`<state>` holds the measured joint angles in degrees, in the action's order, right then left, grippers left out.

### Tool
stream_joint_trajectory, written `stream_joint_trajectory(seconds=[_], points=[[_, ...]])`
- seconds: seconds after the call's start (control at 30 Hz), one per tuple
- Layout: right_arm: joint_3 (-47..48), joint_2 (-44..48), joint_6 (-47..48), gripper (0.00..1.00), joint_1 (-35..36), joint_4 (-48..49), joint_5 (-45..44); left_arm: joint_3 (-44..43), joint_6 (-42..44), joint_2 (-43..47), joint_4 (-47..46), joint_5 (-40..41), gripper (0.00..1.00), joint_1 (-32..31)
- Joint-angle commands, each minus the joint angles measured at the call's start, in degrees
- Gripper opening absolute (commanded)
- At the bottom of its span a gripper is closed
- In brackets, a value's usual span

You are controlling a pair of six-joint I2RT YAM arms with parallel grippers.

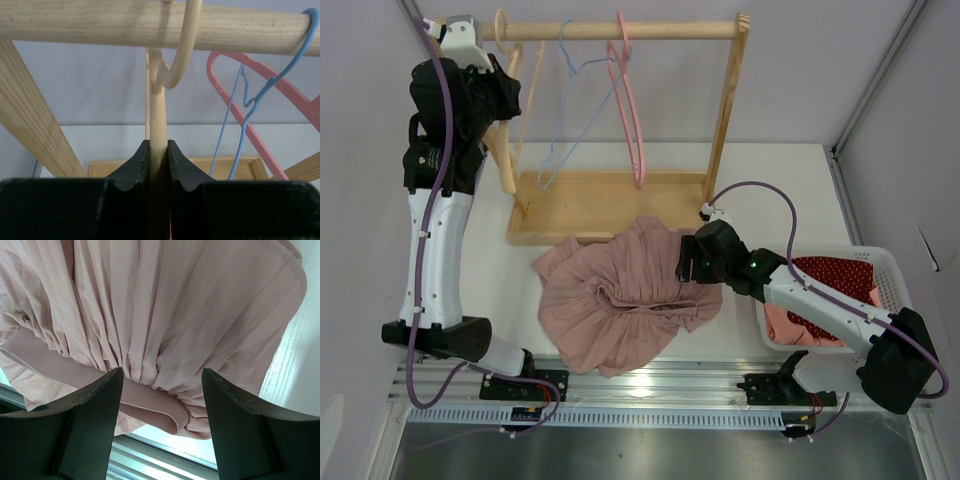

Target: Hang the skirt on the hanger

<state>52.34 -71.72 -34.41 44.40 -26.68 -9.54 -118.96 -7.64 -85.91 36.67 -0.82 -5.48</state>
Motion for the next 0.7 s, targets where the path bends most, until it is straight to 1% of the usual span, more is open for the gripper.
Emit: stream_joint_trajectory(seconds=[0.0,0.13,0.17,0.27,0.4,0.47,0.5,0.53,0.6,0.63,0.67], points=[[-0.13,1.06,0.75,0.70,-0.19,1.36,0.40,3.90,-1.06,4.61,-2.21,-0.85,0.00,0.47],[-0.22,1.41,0.84,0.70,-0.28,1.01,0.40,9.70,-1.33,8.56,-4.57,-0.50,0.00,0.47],[-0.22,1.41,0.93,0.70,-0.28,1.01,0.40,13.10,-1.33,9.35,-5.54,-0.59,0.00,0.47],[-0.13,1.41,1.19,0.70,-0.28,0.84,0.31,15.76,-0.89,11.46,-7.83,-1.03,0.00,0.47],[-0.13,1.06,1.10,0.70,-0.37,0.75,0.40,13.76,-0.53,10.50,-5.03,0.37,0.00,0.47],[-0.22,1.23,1.02,0.70,-0.37,0.75,0.31,14.45,-0.71,10.58,-3.28,0.56,0.00,0.47],[-0.22,1.24,0.93,0.70,-0.37,0.92,0.31,15.24,-0.88,11.02,-3.01,2.47,0.00,0.47],[-0.30,1.24,0.93,0.70,-0.37,0.84,0.40,18.20,-1.23,11.98,-2.92,3.36,0.00,0.47],[-0.22,1.24,1.19,0.70,-0.37,0.75,0.49,20.86,-2.64,12.95,-2.48,3.98,0.00,0.47],[-0.13,1.15,1.28,0.70,-0.37,0.75,0.49,25.31,-3.25,13.57,-2.56,4.07,0.00,0.47],[-0.04,1.06,1.45,0.70,-0.46,0.66,0.49,26.92,-4.48,14.88,-2.74,4.51,0.00,0.47]])
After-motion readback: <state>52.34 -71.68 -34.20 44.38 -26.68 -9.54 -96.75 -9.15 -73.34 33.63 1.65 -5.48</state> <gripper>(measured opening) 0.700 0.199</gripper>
